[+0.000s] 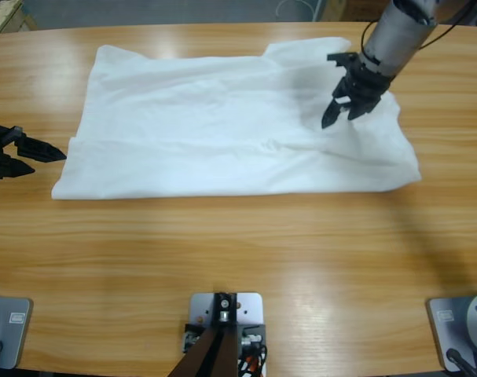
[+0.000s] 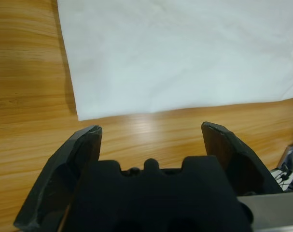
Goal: Fold clothes
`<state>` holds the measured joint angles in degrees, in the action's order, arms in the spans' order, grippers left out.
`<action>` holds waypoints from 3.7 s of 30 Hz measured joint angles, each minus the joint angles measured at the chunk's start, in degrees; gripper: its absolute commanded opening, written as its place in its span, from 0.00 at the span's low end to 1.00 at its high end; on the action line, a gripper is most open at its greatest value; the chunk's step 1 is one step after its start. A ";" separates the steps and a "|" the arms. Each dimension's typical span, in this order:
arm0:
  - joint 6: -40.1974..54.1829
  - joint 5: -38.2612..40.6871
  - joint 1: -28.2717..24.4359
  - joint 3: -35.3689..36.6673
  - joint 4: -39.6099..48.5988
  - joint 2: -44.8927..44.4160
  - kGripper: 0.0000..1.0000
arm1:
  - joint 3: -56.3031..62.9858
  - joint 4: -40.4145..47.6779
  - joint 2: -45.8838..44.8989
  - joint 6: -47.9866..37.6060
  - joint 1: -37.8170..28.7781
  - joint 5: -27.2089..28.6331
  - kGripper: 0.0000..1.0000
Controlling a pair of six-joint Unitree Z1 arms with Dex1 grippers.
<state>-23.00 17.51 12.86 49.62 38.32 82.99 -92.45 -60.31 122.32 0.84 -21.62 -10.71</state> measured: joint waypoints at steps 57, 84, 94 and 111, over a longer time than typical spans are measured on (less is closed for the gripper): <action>0.18 0.00 0.14 0.00 0.00 0.00 0.81 | -29.59 -17.91 7.55 11.49 -4.16 0.70 0.00; 0.18 0.03 0.14 0.00 0.00 0.00 0.80 | -13.44 -12.07 2.86 9.27 -8.64 -0.32 0.00; 0.19 0.03 0.14 0.00 0.00 0.00 0.80 | -9.20 -9.69 2.86 7.70 -8.82 -1.80 0.91; 0.19 0.03 0.43 0.00 0.00 0.00 0.80 | 5.05 -1.59 -2.56 3.18 -10.64 -2.49 0.97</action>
<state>-22.81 17.54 13.29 49.62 38.32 82.99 -87.40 -61.90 119.76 4.03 -32.26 -13.20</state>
